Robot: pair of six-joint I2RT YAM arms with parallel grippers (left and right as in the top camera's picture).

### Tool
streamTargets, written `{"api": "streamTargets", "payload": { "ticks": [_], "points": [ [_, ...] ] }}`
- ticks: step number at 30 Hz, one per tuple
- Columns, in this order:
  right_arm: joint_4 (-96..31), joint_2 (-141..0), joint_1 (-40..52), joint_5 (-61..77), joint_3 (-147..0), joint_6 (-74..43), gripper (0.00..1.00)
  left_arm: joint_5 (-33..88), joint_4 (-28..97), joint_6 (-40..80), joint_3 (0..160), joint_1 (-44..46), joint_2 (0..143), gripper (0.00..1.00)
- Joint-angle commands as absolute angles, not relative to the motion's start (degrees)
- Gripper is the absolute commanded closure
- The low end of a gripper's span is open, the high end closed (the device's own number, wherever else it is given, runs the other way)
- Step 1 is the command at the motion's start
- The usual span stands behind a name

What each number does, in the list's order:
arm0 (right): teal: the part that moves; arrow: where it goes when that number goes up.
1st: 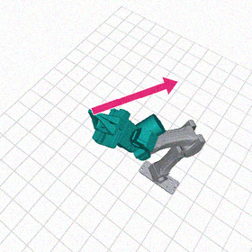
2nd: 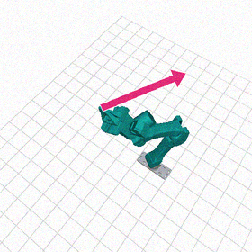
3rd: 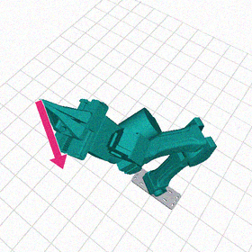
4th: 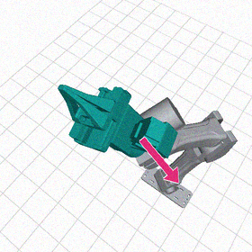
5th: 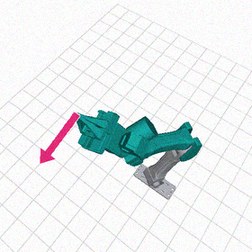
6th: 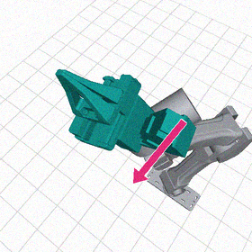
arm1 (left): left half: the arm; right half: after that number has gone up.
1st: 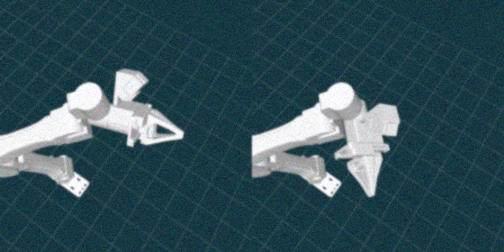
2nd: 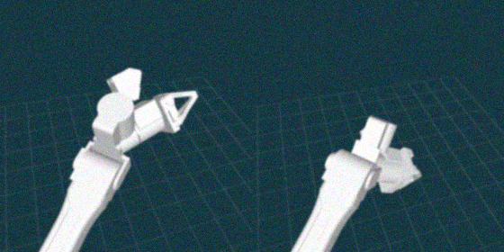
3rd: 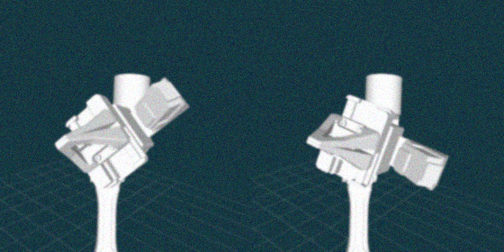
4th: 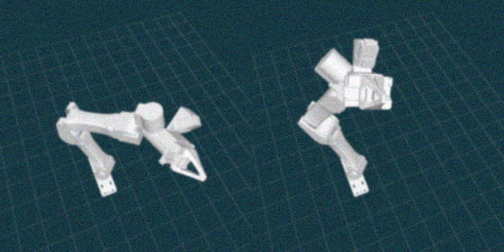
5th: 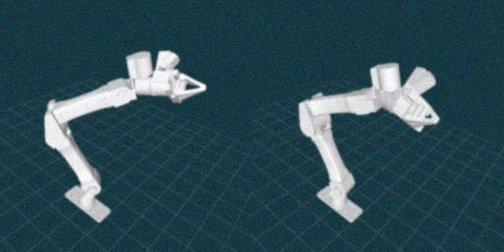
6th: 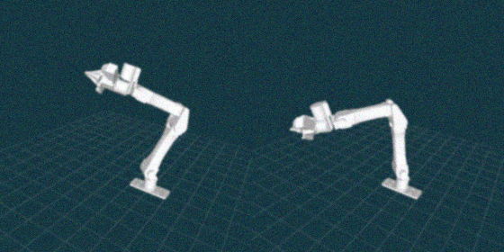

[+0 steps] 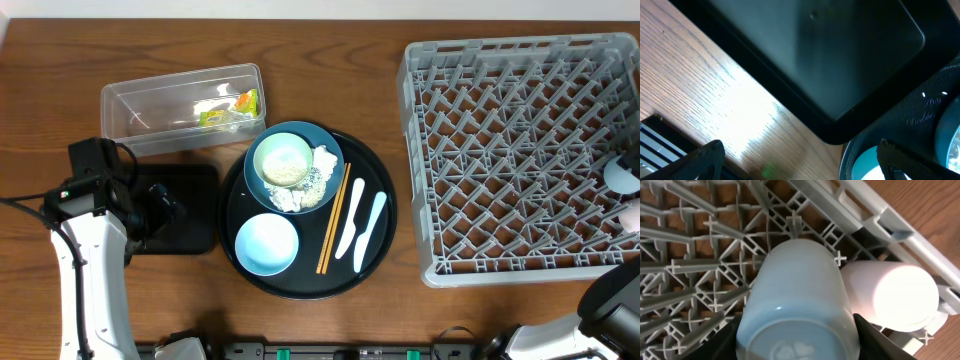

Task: Sort waste into correct bins and load items into the dishwasher rack
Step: 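Carry the light-blue cup into the rack beside the white cup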

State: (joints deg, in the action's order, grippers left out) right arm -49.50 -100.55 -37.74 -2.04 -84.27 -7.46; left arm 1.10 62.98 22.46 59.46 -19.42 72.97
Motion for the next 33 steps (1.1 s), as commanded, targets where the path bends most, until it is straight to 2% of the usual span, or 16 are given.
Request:
{"api": "streamTargets", "payload": {
  "ticks": [1, 28, 31, 32, 33],
  "points": [
    [-50.63, -102.39, -38.17, 0.34, -84.31, -8.14, 0.57, 0.67, 63.18, 21.96, 59.11, -19.7, 72.97, 0.02],
    [-51.27, -99.53, -38.17, 1.93, -84.33, -8.12, 0.57, 0.67, 63.18, 21.96, 59.11, -19.7, 72.97, 0.02],
    [-51.59, -99.53, -38.2, 1.93, -84.31, -8.12, 0.5, 0.67, 63.18, 21.96, 59.11, -19.7, 72.97, 0.02],
    [-51.83, -99.53, -38.2, 1.93, -84.31, -8.12, 0.46, 0.67, 63.18, 21.96, 59.11, -19.7, 72.97, 0.02],
    [-52.03, -99.53, -38.2, 1.93, -84.33, -8.1, 0.37, 0.67, 63.18, 21.96, 59.11, -19.7, 72.97, 0.02]
  ]
}}
